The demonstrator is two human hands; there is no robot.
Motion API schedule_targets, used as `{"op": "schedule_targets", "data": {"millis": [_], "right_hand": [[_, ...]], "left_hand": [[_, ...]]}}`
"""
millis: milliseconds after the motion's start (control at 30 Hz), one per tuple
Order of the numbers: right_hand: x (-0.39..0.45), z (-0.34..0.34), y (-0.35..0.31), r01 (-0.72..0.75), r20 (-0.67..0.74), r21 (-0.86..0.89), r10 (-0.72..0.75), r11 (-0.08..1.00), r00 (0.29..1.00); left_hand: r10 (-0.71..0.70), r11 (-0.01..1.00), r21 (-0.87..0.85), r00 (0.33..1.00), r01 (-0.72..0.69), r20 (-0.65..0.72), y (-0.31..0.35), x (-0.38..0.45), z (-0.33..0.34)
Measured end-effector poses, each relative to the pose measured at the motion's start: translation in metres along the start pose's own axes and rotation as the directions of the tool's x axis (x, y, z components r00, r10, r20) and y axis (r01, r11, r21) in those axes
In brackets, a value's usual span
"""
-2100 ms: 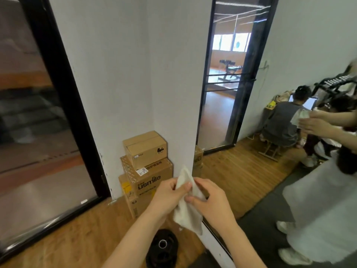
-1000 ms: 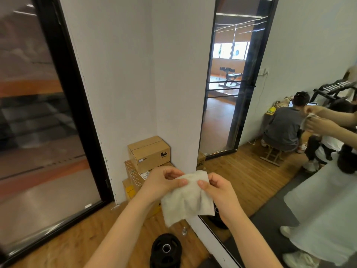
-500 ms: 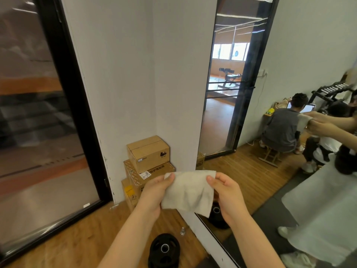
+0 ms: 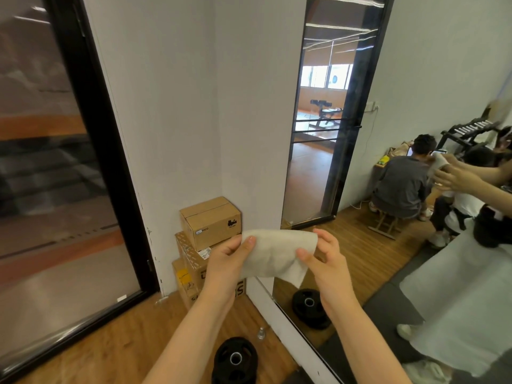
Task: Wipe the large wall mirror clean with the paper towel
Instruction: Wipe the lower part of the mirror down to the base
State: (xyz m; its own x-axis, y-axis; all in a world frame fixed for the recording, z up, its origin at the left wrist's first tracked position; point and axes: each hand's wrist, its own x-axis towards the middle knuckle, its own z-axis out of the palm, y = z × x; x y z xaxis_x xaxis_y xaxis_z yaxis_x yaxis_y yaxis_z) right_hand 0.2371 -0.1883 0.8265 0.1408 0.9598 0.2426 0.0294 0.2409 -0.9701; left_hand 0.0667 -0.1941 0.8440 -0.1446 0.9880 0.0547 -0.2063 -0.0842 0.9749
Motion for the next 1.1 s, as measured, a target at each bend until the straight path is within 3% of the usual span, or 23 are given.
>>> {"op": "schedule_targets", "data": {"millis": [100, 233, 367, 467, 633, 833, 1100], "right_hand": [[-0.002, -0.001, 0.0, 0.025, 0.02, -0.017, -0.025, 1.0, 0.999], [-0.003, 0.004, -0.002, 0.078, -0.002, -0.185, -0.08, 0.98, 0.997], [-0.001, 0.011, 0.003, 0.088, -0.045, -0.27, -0.104, 0.959, 0.994], [0.0, 0.018, 0.006, 0.051, -0.105, -0.213, -0.075, 0.976, 0.992], [0.004, 0.023, 0.01, -0.026, -0.105, -0.02, 0.023, 0.999, 0.994], [0.016, 0.027, 0.025, -0.085, -0.096, 0.004, 0.085, 0.996, 0.992], [0.043, 0.047, 0.068, -0.056, -0.03, -0.184, 0.051, 0.981, 0.998]], "left_hand": [[0.005, 0.999, 0.039, 1.0, -0.005, -0.013, 0.001, 0.001, -0.001], [0.002, 0.998, 0.065, 1.0, 0.0, -0.031, 0.001, -0.001, -0.005], [0.068, 0.992, 0.114, 0.991, -0.054, -0.119, -0.004, -0.002, -0.007], [0.093, 0.993, 0.095, 0.976, -0.075, -0.197, -0.005, -0.005, -0.004], [-0.033, 0.999, -0.027, 0.972, 0.028, -0.233, -0.006, 0.0, -0.007], [-0.043, 0.999, 0.017, 0.961, 0.05, -0.271, -0.024, 0.011, -0.015], [0.187, 0.95, 0.305, 0.9, -0.064, -0.394, -0.069, 0.037, -0.019]]}}
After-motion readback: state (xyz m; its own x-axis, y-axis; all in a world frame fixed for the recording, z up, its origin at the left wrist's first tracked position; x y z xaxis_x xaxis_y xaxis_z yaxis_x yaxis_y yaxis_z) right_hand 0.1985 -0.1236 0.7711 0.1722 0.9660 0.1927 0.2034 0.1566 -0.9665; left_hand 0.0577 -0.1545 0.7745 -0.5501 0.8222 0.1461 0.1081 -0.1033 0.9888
